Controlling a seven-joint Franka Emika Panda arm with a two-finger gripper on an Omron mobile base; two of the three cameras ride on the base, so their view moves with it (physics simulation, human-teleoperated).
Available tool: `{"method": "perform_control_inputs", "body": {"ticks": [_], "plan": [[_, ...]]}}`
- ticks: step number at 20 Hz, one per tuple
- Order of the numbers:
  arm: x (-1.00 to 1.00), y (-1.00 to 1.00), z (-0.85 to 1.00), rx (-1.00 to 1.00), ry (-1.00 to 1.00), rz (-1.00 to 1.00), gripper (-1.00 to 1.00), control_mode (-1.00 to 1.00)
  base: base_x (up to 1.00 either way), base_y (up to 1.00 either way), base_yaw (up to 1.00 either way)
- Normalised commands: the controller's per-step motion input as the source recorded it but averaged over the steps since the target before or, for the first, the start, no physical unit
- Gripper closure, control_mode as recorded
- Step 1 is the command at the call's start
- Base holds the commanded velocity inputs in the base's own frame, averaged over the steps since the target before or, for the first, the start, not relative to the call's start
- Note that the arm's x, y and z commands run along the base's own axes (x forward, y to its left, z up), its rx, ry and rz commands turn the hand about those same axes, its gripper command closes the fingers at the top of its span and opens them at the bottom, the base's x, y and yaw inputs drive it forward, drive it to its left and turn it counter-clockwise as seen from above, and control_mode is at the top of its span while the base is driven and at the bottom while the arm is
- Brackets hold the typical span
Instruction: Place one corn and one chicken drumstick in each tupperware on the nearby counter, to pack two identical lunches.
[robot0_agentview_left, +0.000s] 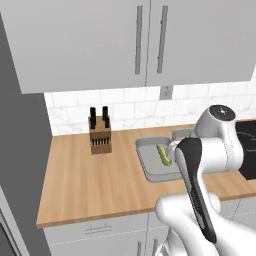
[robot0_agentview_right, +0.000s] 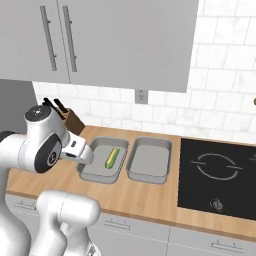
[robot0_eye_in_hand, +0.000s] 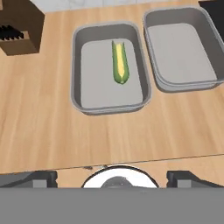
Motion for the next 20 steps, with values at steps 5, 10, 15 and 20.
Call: {"method": "perform_control_inputs", "body": {"ticks": [5,10,15,20], "plan": [[-0.32,0.00,0.04,0.00,-0.06,0.21,-1.00,-1.00,0.00,0.00,0.00],[-0.10,0.00,0.00,0.00,-0.01,0.03,-1.00,-1.00,0.00,0.00,0.00],[-0.07,0.00,0.00,0.00,0.00,0.00,-1.00,-1.00,0.00,0.00,0.00],[0.00,0.00,0.00,0.00,0.00,0.00,-1.00,1.00,-0.86,0.38,0.08]]}}
